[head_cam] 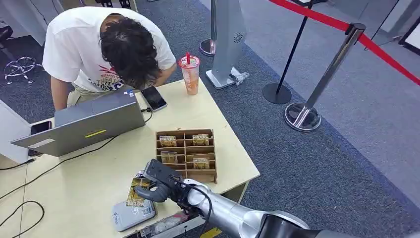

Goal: Pass the card to the sensor for recognition and then transmit it.

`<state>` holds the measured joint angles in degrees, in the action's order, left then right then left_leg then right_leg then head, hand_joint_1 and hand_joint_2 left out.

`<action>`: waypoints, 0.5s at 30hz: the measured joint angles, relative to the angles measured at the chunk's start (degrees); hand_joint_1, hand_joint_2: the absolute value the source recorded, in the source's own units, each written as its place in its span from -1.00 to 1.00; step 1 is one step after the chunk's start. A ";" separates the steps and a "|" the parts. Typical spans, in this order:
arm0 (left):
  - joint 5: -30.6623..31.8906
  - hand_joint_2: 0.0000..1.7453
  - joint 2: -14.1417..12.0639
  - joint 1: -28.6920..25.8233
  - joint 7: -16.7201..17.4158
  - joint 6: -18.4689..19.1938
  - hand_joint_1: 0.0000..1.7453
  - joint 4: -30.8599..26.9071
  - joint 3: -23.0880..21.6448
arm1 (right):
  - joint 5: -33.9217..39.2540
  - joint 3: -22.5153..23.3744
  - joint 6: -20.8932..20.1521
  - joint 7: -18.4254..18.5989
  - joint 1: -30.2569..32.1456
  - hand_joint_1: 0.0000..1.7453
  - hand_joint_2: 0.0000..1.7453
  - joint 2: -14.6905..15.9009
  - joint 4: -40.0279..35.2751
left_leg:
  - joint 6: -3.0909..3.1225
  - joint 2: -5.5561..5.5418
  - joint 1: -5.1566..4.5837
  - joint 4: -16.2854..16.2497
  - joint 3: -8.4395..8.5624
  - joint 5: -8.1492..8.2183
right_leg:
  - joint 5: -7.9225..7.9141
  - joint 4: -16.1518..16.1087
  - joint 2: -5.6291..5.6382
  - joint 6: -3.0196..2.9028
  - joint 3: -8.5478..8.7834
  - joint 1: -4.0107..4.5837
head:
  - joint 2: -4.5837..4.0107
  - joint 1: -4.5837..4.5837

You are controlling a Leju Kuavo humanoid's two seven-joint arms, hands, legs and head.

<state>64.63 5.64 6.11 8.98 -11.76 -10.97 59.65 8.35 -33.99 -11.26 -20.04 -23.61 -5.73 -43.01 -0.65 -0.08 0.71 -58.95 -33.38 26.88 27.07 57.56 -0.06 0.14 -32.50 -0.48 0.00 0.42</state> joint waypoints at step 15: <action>-0.15 1.00 0.02 0.00 0.00 0.00 -1.00 0.00 0.00 | 1.77 0.02 1.12 -0.74 0.01 1.00 1.00 0.13 -0.96 | 0.00 0.00 0.00 0.00 0.00 0.00 | 0.00 0.00 0.00 0.00 0.00 0.00 | 0.00 -0.02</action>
<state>64.48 5.66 6.11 8.98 -11.76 -10.97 59.65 10.12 -33.97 -10.14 -20.78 -23.60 -5.60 -43.98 -0.66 -0.08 0.71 -58.95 -33.39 26.87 27.07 57.56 -0.05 0.14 -32.51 -0.48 0.00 0.39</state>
